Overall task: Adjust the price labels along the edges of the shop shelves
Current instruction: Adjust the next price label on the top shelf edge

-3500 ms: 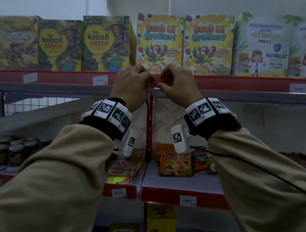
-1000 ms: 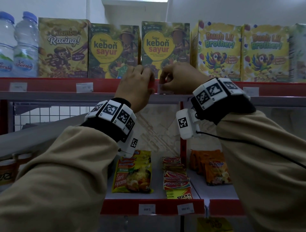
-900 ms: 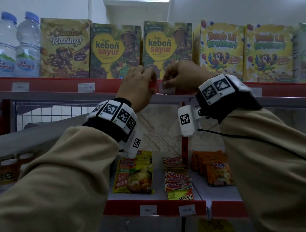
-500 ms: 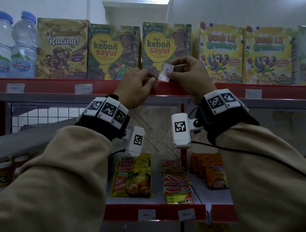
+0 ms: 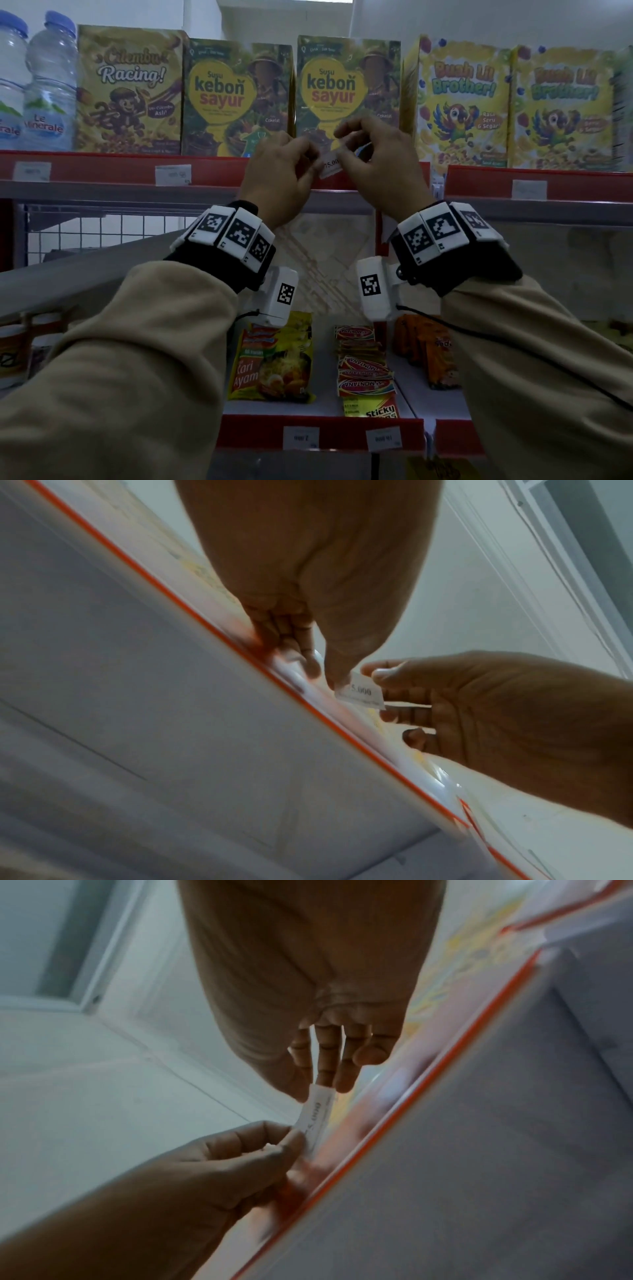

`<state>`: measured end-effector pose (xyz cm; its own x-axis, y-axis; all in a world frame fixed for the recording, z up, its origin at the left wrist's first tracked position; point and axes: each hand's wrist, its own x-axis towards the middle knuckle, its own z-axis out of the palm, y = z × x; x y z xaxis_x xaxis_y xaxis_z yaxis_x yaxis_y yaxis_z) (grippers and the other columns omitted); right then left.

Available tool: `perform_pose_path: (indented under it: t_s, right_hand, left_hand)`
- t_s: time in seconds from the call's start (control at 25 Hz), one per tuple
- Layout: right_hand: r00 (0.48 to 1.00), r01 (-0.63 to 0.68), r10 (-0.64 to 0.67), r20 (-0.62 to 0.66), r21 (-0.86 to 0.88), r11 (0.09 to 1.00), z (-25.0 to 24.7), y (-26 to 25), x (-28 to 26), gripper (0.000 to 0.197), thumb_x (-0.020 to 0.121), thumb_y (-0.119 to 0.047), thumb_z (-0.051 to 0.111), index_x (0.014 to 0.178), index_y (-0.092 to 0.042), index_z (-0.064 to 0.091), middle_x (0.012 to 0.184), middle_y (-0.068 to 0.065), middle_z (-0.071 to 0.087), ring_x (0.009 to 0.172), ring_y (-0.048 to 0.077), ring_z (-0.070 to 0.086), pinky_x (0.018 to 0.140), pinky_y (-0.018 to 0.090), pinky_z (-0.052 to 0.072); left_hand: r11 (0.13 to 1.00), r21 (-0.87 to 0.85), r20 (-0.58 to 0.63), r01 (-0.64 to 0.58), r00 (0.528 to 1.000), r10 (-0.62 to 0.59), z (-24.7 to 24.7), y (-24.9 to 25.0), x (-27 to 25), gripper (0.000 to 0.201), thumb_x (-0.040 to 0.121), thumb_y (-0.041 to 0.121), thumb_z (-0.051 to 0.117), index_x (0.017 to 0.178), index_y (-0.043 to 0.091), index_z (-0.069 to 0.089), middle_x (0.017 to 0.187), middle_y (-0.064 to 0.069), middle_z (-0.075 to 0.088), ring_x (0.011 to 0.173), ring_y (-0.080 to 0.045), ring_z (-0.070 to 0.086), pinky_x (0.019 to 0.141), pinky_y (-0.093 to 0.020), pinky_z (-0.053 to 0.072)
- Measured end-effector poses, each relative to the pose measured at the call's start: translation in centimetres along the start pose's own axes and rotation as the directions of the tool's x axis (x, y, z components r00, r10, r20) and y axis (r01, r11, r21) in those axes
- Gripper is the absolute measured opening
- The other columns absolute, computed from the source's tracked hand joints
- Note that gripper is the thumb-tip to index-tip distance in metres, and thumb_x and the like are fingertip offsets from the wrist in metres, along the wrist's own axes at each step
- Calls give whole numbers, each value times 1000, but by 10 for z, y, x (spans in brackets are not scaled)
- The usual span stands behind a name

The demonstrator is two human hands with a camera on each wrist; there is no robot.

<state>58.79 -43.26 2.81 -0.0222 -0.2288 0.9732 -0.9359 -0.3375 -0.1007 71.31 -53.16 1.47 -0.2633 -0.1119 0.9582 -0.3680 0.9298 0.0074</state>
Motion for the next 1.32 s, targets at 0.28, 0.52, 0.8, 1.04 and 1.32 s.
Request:
perform_pose_path:
  t_s: [0.28, 0.52, 0.8, 1.04, 1.32]
  right_hand:
    - [999, -22, 23, -43, 22, 1000, -5, 18, 23, 7, 84, -13, 63, 87, -15, 70, 77, -5, 64, 75, 8, 62, 71, 18, 49]
    - [998, 15, -10, -62, 71, 997, 23, 5, 23, 6, 85, -15, 61, 86, -16, 67, 77, -7, 63, 72, 5, 60, 65, 15, 47]
    - [991, 70, -71, 114, 10, 997, 38, -11, 29, 8, 84, -14, 62, 89, -16, 69, 78, -4, 64, 72, 8, 57, 70, 25, 49]
    - [959, 38, -23, 284, -48, 998, 32, -16, 36, 9, 85, -13, 65, 90, -18, 70, 89, 2, 70, 84, 13, 64, 80, 31, 53]
    - [901, -3, 64, 429, -141, 990, 24, -29, 39, 12, 83, -21, 70, 94, -16, 71, 89, 4, 70, 85, 17, 64, 80, 33, 53]
  left_hand:
    - [993, 111, 100, -43, 995, 32, -16, -5, 5, 31, 84, 32, 67, 107, 15, 55, 104, -5, 52, 101, -21, 46, 81, -25, 32]
    - [969, 248, 149, -1, 988, -37, -45, -31, -1, 41, 79, 44, 72, 100, 13, 56, 108, -8, 54, 102, -25, 48, 84, -34, 40]
    - [998, 56, 84, -19, 996, 14, -58, -41, -8, 39, 77, 18, 77, 108, 9, 56, 94, -5, 62, 90, -21, 58, 83, -38, 50]
    - [998, 21, 100, -60, 993, 58, -54, -50, -3, 29, 84, 26, 70, 107, 10, 62, 100, -7, 58, 90, -16, 52, 78, -25, 40]
    - [997, 57, 114, -51, 993, 44, -53, -52, 0, 22, 91, 25, 61, 106, 10, 65, 98, -4, 47, 90, -14, 40, 76, -22, 30]
